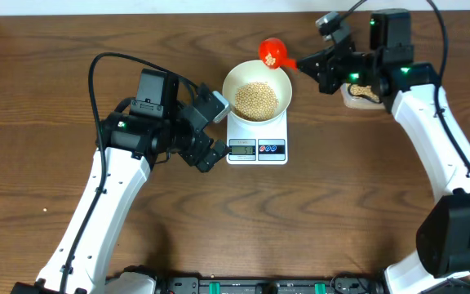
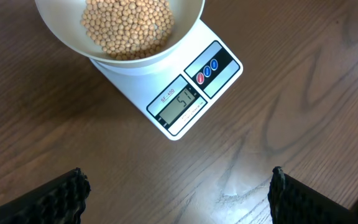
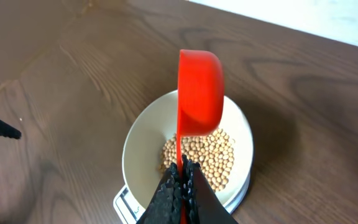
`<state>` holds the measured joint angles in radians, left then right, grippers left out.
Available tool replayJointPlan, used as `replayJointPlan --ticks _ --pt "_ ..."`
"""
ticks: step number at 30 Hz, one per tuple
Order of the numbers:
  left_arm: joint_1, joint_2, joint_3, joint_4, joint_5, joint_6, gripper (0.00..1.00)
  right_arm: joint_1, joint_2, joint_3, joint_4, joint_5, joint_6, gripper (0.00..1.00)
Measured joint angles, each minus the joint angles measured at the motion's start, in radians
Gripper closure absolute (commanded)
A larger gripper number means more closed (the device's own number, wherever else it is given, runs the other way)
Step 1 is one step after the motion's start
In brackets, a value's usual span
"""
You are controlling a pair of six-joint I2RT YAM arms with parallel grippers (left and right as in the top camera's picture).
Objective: Scoop item into bowl and weigh 50g on scale
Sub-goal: 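Move the scoop with the right gripper back to the soybean tub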
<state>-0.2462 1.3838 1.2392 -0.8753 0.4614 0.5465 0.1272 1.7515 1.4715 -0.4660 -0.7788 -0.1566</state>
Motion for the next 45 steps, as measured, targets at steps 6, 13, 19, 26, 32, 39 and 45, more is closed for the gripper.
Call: replayJointPlan --ticks 6,13,19,26,32,39,45 --pt "0.0 0.0 0.0 0.0 0.0 0.0 0.05 -0.058 0.0 0.0 0.0 -0.044 0.026 0.99" --pt "0.0 0.0 0.0 0.0 0.0 0.0 0.06 -0.068 0.0 0.0 0.0 -0.082 0.04 0.99" --pt "0.0 0.0 0.0 0.0 0.0 0.0 0.06 -0.147 -0.002 0.0 -0.004 -0.159 0.061 0.99" --pt "0.0 0.0 0.0 0.0 0.0 0.0 0.06 -0.336 -0.025 0.0 -0.103 -0.189 0.075 0.99" --pt "0.0 0.0 0.0 0.0 0.0 0.0 0.06 -0.444 -0.027 0.0 -0.236 -0.128 0.02 0.99" --pt "0.0 0.0 0.0 0.0 0.0 0.0 0.06 -0.43 -0.027 0.0 -0.315 0.035 -0.072 0.99" --pt "0.0 0.0 0.0 0.0 0.0 0.0 0.05 -0.41 -0.027 0.0 -0.32 0.167 -0.098 0.99"
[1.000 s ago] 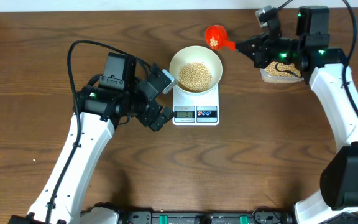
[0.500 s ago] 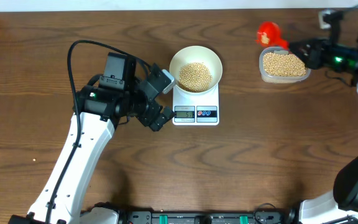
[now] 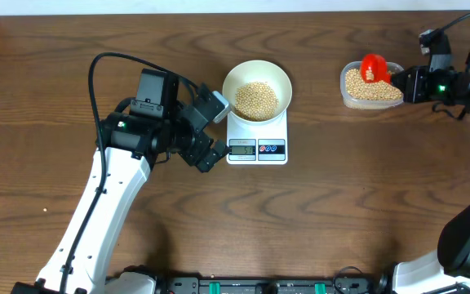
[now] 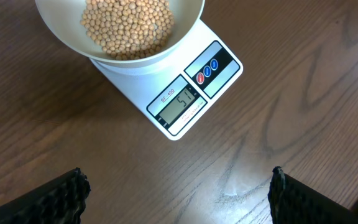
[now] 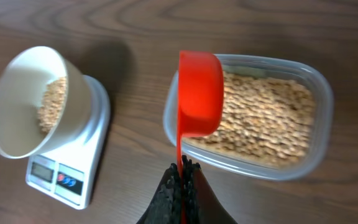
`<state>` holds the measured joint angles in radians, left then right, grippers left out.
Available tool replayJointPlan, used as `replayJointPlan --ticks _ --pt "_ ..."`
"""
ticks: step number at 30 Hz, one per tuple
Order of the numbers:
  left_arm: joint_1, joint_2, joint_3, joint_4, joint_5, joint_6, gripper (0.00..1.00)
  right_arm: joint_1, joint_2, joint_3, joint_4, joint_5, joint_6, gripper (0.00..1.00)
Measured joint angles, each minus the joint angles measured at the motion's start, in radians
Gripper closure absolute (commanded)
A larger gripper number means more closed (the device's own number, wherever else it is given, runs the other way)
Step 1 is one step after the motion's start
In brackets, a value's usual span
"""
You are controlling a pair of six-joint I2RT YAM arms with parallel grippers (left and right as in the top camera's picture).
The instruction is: Scoop item into bowl and weigh 50g on scale
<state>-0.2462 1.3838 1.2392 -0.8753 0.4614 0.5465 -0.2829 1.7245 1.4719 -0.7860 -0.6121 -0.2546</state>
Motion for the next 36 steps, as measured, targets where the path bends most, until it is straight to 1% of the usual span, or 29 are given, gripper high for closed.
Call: replayJointPlan --ticks 6,10,24,31,36 --pt "0.0 0.0 0.0 0.0 0.0 0.0 0.06 0.003 0.0 0.0 -0.035 0.143 -0.005 0.99" --pt "0.0 0.0 0.0 0.0 0.0 0.0 0.06 0.029 0.0 0.0 -0.047 0.25 -0.016 0.99" --pt "0.0 0.0 0.0 0.0 0.0 0.0 0.06 0.273 0.0 0.0 -0.011 0.668 -0.076 0.99" --pt "0.0 0.0 0.0 0.0 0.0 0.0 0.06 0.294 -0.015 0.0 0.016 0.733 -0.093 0.99" --pt "0.0 0.0 0.0 0.0 0.0 0.0 0.06 0.293 -0.056 0.0 0.038 0.631 -0.093 0.99"
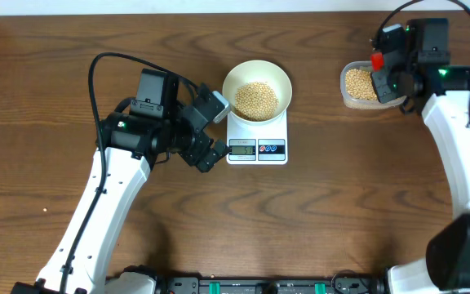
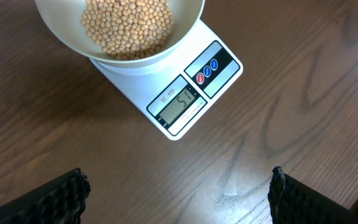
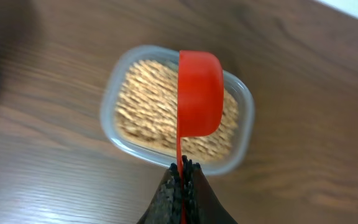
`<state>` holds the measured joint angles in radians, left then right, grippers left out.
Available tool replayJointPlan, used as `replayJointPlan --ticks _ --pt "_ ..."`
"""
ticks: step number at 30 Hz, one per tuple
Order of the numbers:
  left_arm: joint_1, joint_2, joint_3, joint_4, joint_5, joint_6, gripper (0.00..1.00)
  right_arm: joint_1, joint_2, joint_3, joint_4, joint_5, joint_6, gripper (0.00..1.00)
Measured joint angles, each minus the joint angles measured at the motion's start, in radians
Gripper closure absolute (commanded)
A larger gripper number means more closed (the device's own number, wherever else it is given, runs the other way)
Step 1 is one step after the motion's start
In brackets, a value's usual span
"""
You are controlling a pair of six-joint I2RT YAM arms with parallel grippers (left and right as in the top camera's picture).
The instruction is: Scoop item into bowl and weigh 50g on scale
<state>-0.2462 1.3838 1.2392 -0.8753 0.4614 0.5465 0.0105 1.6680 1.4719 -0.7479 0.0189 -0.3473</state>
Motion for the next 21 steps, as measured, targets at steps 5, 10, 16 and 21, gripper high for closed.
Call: replayJointPlan --ticks 5,10,16,21 --pt "0.0 0.0 0.0 0.0 0.0 0.0 0.06 -0.004 -0.045 0.008 0.033 -0.258 0.014 0.99" --pt "0.0 0.0 0.0 0.0 0.0 0.0 0.05 0.025 -0.048 0.014 0.089 -0.549 0.034 0.99" --pt "0.0 0.0 0.0 0.0 0.0 0.0 0.06 0.178 -0.038 0.016 0.127 -0.687 0.044 0.99" --pt "0.0 0.0 0.0 0.0 0.0 0.0 0.06 0.258 0.011 0.018 0.132 -0.668 0.044 0.99"
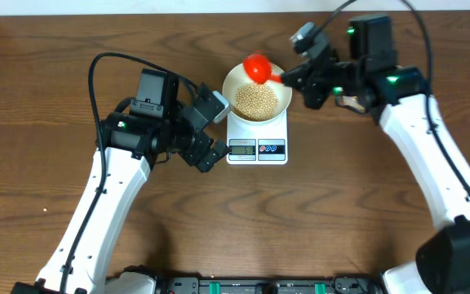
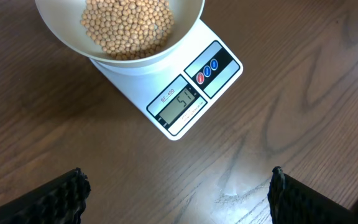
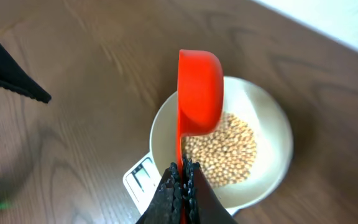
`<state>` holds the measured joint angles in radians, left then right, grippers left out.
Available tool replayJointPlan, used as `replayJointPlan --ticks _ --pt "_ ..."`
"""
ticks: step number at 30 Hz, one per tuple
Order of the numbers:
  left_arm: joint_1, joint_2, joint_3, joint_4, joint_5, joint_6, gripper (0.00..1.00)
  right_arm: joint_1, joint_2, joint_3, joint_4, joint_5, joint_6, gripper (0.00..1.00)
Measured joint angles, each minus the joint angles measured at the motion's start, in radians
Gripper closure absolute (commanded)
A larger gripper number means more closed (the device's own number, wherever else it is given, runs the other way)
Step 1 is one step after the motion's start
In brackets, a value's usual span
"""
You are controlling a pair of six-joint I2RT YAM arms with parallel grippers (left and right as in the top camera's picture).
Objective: Scoop item into bowl and weigh 50g on scale
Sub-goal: 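Carry the scoop with the right gripper over the cream bowl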
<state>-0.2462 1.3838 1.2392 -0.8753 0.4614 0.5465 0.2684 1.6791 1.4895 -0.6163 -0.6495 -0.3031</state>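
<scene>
A cream bowl (image 1: pixel 284 86) of soybeans (image 1: pixel 255 98) sits on the white scale (image 1: pixel 257 147); the scale display (image 2: pixel 180 102) reads about 51. My right gripper (image 1: pixel 303 79) is shut on the handle of a red scoop (image 1: pixel 257 67), which hangs over the bowl's far rim. In the right wrist view the red scoop (image 3: pixel 199 93) is on edge above the cream bowl (image 3: pixel 272 124) and my right gripper (image 3: pixel 183 175) pinches its handle. My left gripper (image 2: pixel 178 190) stands open over bare wood just in front of the white scale (image 2: pixel 129 78).
The bean container lies mostly hidden under my right arm, with only a bit of its edge (image 1: pixel 351 101) showing at the back right. A black cable (image 1: pixel 104 61) loops above my left arm.
My right gripper has moved left with the red scoop, from over the bean container to over the bowl on the scale. The left arm and the scale reading are unchanged.
First my right gripper held the scoop at the bowl's far right rim, the scale showing about 51. Then the scoop was at the bean container, and stayed over it a moment later. Now it is back above the bowl. The left gripper stayed open and still.
</scene>
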Motion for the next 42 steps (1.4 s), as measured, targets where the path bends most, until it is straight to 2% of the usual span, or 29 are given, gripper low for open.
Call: replayJointPlan --ticks 13,42 --pt "0.0 0.0 0.0 0.0 0.0 0.0 0.05 0.084 0.096 0.0 0.009 0.234 -0.054 0.99" --pt "0.0 0.0 0.0 0.0 0.0 0.0 0.06 0.12 0.174 0.0 0.052 0.336 -0.084 0.99"
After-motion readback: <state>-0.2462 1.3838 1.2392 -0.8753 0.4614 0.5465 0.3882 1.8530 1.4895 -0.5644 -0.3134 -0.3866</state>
